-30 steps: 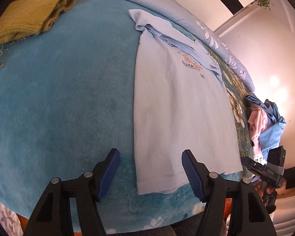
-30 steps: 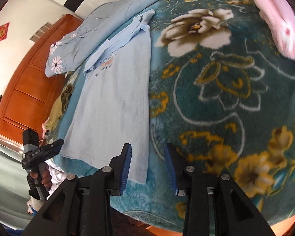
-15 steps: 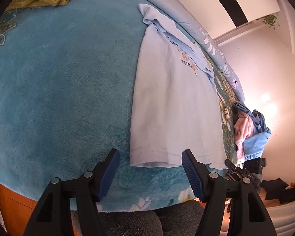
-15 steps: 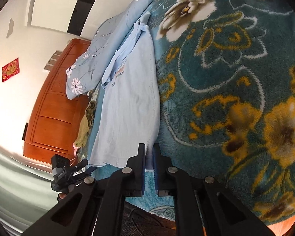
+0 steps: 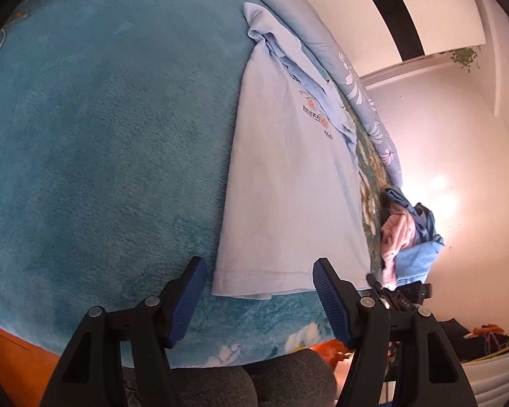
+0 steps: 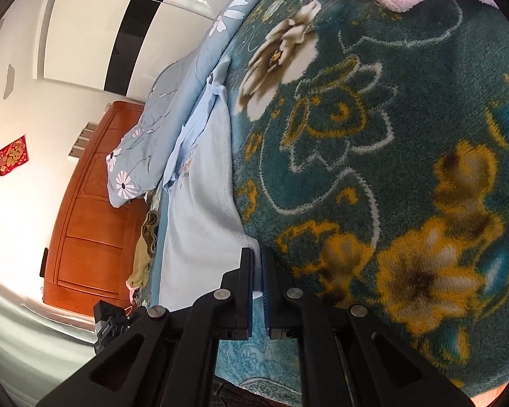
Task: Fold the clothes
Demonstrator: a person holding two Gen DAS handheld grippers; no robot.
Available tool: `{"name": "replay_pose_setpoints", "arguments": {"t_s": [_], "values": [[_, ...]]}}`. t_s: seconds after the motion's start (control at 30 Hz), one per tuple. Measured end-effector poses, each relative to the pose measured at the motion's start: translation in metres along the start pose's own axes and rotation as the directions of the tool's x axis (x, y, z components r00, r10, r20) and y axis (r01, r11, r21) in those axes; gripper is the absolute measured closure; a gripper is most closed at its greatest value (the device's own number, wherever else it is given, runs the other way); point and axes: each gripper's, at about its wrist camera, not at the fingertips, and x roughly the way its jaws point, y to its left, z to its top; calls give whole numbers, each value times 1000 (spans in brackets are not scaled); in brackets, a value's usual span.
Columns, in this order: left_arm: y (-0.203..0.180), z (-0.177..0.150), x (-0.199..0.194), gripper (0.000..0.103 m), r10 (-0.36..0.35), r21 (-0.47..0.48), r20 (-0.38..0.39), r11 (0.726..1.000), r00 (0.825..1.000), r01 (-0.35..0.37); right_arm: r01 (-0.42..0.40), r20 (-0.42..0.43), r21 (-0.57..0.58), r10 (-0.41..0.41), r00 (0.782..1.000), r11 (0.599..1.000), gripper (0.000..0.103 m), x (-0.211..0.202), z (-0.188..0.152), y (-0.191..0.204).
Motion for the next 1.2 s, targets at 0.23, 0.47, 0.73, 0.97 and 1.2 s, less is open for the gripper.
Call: {"name": "replay_pose_setpoints", "arguments": {"t_s": [0.23,0.47,0.73,0.97,1.2], "values": [[27,-5,-4,57,-122,-120,25,985,992,124,3,-24,-10,-3,1000,1000,98,0,-4,2],[42,-9,-9,97,-132,-182,78,973,988,144,12,-35,-17,-12,999,1000,98,1,-7,6],[12,-11,-46,99,-49,-34,193,998,980,57,-57,-60,-39,55,997,998,98,-2,-18,22],[33,-10,-33,99,36,-61,164,998,986,-26,-19,-91,-68,12,996,997,98,0,-29,22],[41,-13,-28,98,54,-52,134,998,989,-47,36,-84,-80,-42,996,996,98,-5,-30,15]]}}
